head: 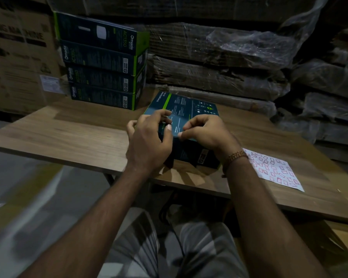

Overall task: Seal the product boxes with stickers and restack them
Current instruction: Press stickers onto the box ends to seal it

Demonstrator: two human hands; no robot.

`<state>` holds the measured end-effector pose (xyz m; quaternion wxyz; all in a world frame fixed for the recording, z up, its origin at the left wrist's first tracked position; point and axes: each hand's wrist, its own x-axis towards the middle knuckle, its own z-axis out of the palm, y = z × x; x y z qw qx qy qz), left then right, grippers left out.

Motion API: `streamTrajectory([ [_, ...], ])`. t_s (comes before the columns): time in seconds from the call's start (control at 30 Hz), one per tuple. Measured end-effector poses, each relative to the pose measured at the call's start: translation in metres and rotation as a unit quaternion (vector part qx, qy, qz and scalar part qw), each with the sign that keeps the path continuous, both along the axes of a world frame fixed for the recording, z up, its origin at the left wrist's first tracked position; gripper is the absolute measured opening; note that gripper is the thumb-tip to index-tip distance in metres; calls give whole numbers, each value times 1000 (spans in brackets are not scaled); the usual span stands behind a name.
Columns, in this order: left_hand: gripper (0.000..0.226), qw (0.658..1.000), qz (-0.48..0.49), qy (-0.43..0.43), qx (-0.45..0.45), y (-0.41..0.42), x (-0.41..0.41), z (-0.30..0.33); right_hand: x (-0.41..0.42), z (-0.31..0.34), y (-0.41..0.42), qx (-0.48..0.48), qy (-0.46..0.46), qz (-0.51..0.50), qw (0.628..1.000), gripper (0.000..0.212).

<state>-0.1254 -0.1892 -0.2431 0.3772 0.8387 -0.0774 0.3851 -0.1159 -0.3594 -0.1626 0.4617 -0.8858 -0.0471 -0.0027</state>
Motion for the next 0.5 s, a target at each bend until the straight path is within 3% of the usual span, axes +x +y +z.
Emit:
streamTrajectory([
  [0.23,36,1000,-4,3,-6,0,-2,1,12,36,8,-83,102,-34,991,36],
  [0.33,37,1000,-4,0,-11,0,-1,1,13,27,3,-54,69,-31,996,14],
  [0.5,32,999,6,-28,-15,-1,-1,1,8,-2,-11,11,-51,-32,998,16],
])
